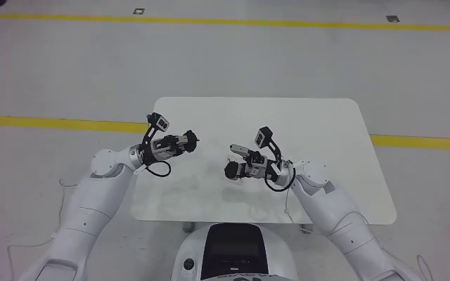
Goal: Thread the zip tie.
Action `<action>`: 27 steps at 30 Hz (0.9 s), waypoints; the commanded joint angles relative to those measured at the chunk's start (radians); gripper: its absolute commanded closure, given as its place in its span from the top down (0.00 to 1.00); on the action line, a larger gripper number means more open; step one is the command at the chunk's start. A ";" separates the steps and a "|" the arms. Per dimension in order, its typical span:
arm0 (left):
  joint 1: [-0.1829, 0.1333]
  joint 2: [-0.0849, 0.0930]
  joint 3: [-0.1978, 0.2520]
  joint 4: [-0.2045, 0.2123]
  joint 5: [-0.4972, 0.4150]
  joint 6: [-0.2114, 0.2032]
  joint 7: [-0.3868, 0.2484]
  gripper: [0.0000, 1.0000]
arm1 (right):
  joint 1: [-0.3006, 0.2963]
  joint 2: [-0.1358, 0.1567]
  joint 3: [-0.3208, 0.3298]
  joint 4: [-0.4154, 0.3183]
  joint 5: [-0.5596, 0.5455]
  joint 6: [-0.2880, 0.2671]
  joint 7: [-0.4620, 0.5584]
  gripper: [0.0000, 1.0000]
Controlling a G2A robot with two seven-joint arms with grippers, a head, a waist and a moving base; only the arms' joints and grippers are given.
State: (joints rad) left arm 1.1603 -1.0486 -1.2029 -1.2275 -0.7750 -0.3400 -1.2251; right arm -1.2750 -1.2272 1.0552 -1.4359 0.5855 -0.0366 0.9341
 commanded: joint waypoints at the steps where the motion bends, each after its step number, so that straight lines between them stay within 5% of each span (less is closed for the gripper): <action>1: -0.002 0.000 -0.011 -0.018 0.044 0.000 0.049 0.00 | 0.000 0.000 0.000 0.000 0.000 0.000 0.000 1.00; 5: 0.014 -0.006 -0.087 -0.098 0.186 0.000 0.135 0.00 | 0.000 0.000 0.000 0.000 0.000 0.000 0.000 1.00; 10: 0.038 -0.028 -0.160 -0.123 0.269 0.000 0.113 0.00 | 0.000 0.000 0.000 0.000 0.000 0.000 0.000 1.00; 16: 0.050 -0.070 -0.250 -0.097 0.250 0.000 0.011 0.00 | 0.000 0.000 0.000 0.000 0.000 0.000 0.000 1.00; 20: 0.051 -0.103 -0.292 -0.045 0.212 0.000 -0.080 0.00 | 0.000 0.000 0.000 0.000 0.000 0.000 0.000 1.00; 27: 0.051 -0.103 -0.292 -0.045 0.212 0.000 -0.080 0.00 | 0.001 0.000 -0.001 -0.005 -0.011 0.001 -0.008 1.00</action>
State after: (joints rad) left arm 1.2115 -1.1512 -1.4948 -1.2722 -0.5634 -0.3400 -1.3047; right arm -1.2750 -1.2272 1.0551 -1.4365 0.5850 -0.0366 0.9335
